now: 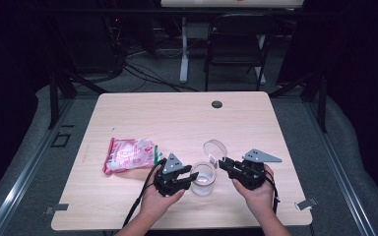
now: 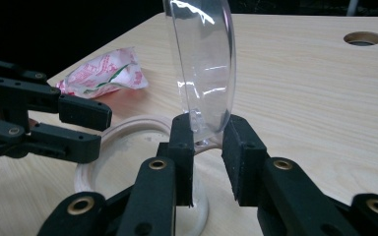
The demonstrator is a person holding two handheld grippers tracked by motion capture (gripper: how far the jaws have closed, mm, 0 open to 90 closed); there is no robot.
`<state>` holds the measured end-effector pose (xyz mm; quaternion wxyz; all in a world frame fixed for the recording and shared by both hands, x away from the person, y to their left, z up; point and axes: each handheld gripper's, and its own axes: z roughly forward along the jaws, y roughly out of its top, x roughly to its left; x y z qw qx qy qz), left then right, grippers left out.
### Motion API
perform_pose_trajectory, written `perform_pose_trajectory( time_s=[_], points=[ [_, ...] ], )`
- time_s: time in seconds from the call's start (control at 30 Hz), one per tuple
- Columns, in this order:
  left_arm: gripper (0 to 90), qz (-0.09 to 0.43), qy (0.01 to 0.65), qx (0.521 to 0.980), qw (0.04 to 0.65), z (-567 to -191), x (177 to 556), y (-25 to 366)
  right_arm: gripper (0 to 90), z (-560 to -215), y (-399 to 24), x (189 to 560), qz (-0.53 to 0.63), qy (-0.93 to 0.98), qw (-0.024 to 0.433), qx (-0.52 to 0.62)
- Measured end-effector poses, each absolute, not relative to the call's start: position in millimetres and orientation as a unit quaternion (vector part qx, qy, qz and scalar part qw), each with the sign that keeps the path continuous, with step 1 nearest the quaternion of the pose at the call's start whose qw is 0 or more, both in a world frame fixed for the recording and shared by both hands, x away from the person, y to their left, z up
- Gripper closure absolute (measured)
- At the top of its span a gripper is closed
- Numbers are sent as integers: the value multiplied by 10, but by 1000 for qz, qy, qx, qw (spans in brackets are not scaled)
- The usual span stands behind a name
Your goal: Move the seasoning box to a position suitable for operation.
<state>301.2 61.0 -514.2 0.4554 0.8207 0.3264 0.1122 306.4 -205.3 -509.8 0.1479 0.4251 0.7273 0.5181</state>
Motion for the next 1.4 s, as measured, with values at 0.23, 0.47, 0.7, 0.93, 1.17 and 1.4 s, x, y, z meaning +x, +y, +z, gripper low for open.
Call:
perform_pose_trajectory(
  time_s=[0.23, 0.47, 0.7, 0.93, 1.17, 1.4],
  points=[
    [630, 113, 329, 816, 462, -5155, 3039, 597, 752, -5097, -2046, 3212, 521, 732, 138, 417],
    [614, 114, 329, 817, 459, -5142, 3022, 606, 736, -5097, -2021, 3185, 510, 740, 159, 409],
    [570, 115, 337, 803, 478, -5049, 3007, 810, 692, -5115, -2027, 3176, 505, 741, 167, 410],
    [554, 140, 365, 793, 468, -5033, 3049, 1192, 655, -5116, -2059, 3136, 493, 747, 173, 410],
    [513, 168, 386, 785, 455, -5103, 3047, 1603, 613, -5100, -2077, 3030, 487, 754, 183, 400],
    [475, 173, 400, 779, 450, -5264, 3013, 1922, 596, -5140, -2179, 2873, 472, 764, 192, 396]
  ],
)
